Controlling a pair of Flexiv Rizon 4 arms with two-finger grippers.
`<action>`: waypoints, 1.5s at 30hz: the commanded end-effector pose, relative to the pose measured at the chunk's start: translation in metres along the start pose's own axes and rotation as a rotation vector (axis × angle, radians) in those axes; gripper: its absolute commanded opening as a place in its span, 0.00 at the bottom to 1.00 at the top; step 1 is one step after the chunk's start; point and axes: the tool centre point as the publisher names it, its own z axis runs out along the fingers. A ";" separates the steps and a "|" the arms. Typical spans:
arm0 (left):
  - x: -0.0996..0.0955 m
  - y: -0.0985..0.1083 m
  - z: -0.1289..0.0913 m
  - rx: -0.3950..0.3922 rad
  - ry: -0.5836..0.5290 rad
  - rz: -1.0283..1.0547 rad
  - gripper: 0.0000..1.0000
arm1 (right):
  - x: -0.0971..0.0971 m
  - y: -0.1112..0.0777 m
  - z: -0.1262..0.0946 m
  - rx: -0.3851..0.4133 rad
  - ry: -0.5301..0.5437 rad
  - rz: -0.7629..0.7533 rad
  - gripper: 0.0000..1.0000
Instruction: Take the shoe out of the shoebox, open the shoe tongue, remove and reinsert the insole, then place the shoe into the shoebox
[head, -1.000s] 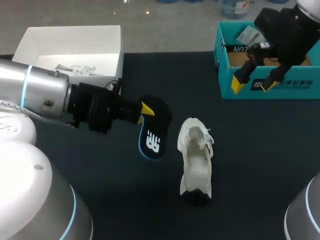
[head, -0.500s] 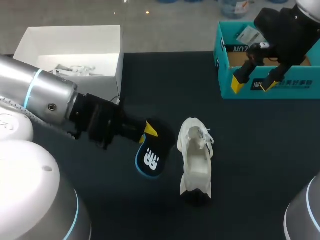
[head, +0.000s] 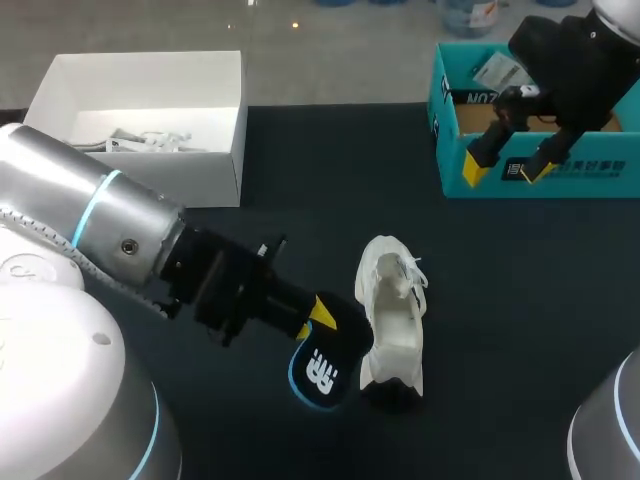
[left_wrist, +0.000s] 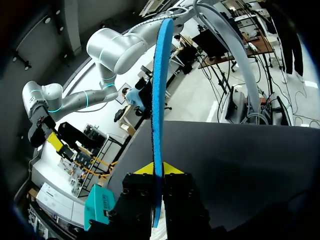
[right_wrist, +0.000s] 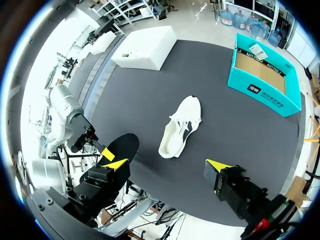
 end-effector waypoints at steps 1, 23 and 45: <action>-0.003 0.017 0.024 0.035 0.000 -0.008 0.00 | 0.000 0.003 0.001 0.005 -0.001 0.000 1.00; -0.008 0.077 0.077 0.014 0.049 -0.049 0.00 | 0.000 0.003 0.001 0.005 -0.001 0.000 1.00; -0.006 0.076 0.075 -0.007 0.065 -0.024 0.00 | 0.000 0.003 0.001 0.005 -0.001 0.000 1.00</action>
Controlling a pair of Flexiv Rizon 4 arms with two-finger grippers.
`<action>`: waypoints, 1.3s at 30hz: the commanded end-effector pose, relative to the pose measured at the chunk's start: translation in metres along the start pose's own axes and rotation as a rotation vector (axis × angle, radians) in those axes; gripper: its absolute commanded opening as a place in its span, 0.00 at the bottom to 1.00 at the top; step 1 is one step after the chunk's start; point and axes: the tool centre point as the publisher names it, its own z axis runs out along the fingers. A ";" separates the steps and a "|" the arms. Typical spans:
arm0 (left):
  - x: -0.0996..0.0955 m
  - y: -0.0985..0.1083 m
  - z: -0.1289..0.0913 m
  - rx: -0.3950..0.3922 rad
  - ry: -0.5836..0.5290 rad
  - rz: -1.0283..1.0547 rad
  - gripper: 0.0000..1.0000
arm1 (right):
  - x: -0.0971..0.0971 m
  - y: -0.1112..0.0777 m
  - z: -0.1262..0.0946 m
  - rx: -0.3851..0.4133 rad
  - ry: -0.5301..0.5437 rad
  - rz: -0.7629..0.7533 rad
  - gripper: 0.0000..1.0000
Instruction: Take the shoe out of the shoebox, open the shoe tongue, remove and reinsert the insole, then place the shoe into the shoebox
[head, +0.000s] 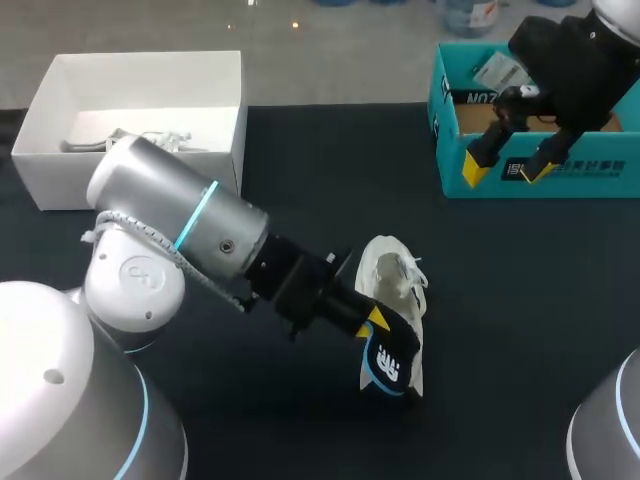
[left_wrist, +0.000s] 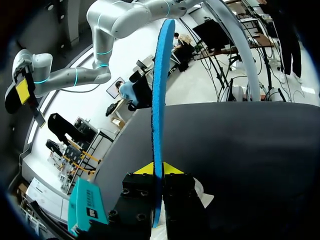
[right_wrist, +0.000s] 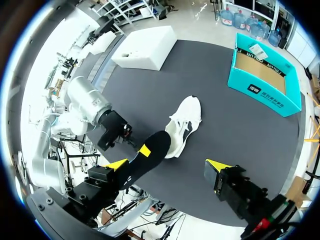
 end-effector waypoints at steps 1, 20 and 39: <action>-0.001 -0.009 -0.003 0.007 -0.010 0.013 0.00 | 0.000 0.003 0.000 0.005 -0.001 0.001 1.00; 0.004 0.003 0.026 -0.003 0.042 -0.002 0.00 | 0.000 0.003 0.000 0.005 -0.001 0.001 1.00; -0.007 0.007 0.019 -0.012 0.028 0.013 0.00 | 0.000 0.003 0.000 0.005 -0.001 0.001 1.00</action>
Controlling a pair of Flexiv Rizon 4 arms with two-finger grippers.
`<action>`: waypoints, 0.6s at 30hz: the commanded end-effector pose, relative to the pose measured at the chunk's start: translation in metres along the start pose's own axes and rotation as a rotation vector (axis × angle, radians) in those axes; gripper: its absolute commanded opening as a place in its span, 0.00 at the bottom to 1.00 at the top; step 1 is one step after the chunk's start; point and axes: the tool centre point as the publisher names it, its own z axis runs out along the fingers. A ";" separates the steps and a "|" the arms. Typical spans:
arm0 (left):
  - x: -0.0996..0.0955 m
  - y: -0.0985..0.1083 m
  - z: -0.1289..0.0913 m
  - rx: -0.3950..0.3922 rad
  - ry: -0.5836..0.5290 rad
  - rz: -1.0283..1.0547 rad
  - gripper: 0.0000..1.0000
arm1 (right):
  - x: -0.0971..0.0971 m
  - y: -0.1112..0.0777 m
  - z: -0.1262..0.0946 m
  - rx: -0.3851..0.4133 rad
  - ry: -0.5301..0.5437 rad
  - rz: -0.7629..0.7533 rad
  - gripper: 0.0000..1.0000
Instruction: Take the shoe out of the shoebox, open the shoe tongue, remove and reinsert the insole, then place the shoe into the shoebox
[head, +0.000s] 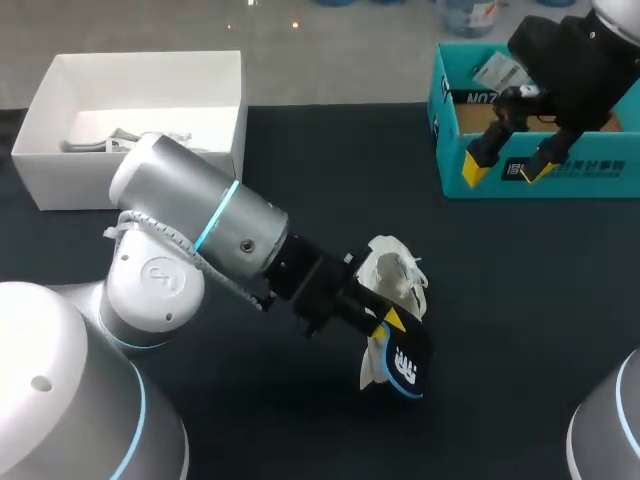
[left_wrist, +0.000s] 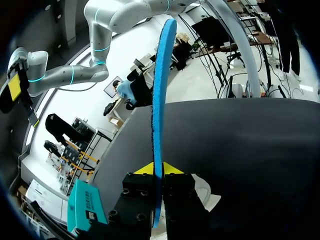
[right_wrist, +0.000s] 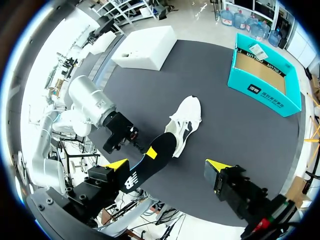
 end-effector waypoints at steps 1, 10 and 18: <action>-0.001 0.002 0.000 0.002 0.009 0.002 0.00 | 0.000 0.003 0.001 0.005 0.000 0.001 1.00; 0.004 0.017 0.009 -0.006 0.036 -0.017 0.00 | 0.000 0.003 0.001 0.005 0.000 0.001 1.00; 0.005 0.039 0.016 -0.033 0.064 -0.032 0.00 | 0.000 0.003 0.001 0.005 0.000 0.001 1.00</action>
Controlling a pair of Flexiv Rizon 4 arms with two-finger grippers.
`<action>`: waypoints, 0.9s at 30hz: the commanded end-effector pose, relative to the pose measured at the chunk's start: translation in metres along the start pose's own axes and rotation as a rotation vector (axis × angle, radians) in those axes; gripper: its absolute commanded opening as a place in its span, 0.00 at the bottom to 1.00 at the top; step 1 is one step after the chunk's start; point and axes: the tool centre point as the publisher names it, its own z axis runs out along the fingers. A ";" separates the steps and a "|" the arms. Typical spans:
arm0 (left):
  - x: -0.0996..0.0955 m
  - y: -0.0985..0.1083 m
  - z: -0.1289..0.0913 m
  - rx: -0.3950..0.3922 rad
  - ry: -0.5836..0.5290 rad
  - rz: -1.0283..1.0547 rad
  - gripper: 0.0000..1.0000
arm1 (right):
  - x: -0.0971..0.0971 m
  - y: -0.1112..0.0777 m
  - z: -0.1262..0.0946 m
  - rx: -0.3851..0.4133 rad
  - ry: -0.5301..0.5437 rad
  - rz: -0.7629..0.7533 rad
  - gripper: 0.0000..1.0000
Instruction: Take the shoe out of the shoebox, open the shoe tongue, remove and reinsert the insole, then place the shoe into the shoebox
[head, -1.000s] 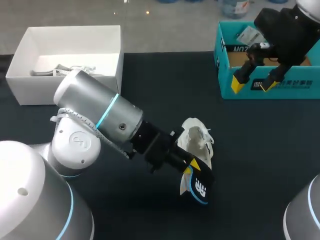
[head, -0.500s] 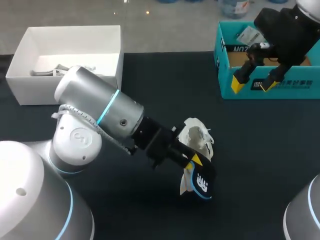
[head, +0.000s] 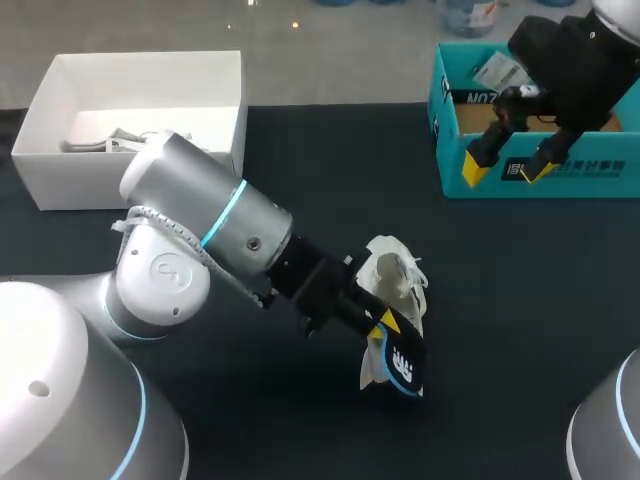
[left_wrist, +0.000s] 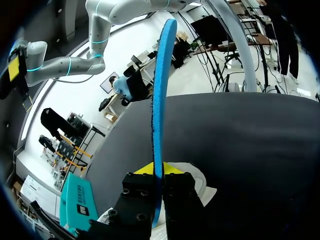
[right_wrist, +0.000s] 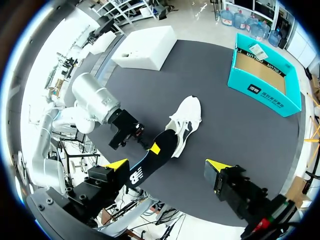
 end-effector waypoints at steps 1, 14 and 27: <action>-0.008 0.014 0.010 -0.009 0.017 -0.003 0.00 | 0.000 0.003 0.001 0.005 0.000 0.001 1.00; -0.010 0.055 0.015 -0.104 0.043 0.077 0.00 | 0.000 0.003 0.001 0.005 0.000 0.001 1.00; -0.013 0.087 0.012 -0.186 0.028 0.180 0.00 | 0.000 0.003 0.001 0.005 0.000 0.001 1.00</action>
